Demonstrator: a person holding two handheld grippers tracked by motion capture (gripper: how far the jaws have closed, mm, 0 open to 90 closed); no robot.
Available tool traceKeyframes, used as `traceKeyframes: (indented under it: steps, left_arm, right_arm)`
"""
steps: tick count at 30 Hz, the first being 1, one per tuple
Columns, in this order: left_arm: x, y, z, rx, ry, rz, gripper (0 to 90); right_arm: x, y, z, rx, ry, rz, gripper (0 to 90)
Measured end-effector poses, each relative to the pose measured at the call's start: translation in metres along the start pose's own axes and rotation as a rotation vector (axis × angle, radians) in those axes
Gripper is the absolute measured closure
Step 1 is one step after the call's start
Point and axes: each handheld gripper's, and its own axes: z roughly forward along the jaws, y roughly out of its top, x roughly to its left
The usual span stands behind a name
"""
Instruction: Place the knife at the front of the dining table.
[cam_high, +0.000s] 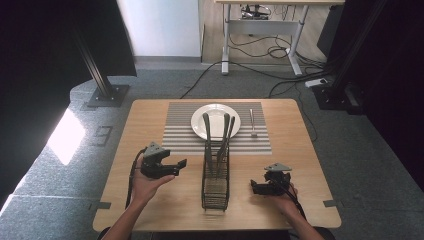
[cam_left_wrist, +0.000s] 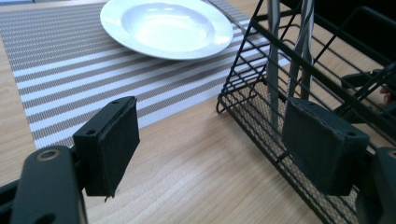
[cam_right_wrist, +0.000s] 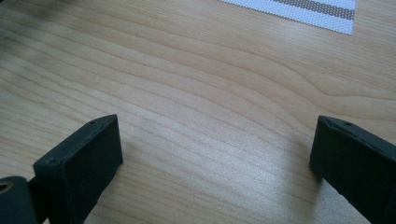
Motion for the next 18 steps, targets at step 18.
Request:
traceKeyframes:
  steps: [18]
  left_arm:
    - [-0.017, 0.046, 0.031, -0.02, -0.042, 0.001, 22.1]
  right_arm:
    - [0.001, 0.0, -0.001, -0.001, 0.004, -0.003, 4.0]
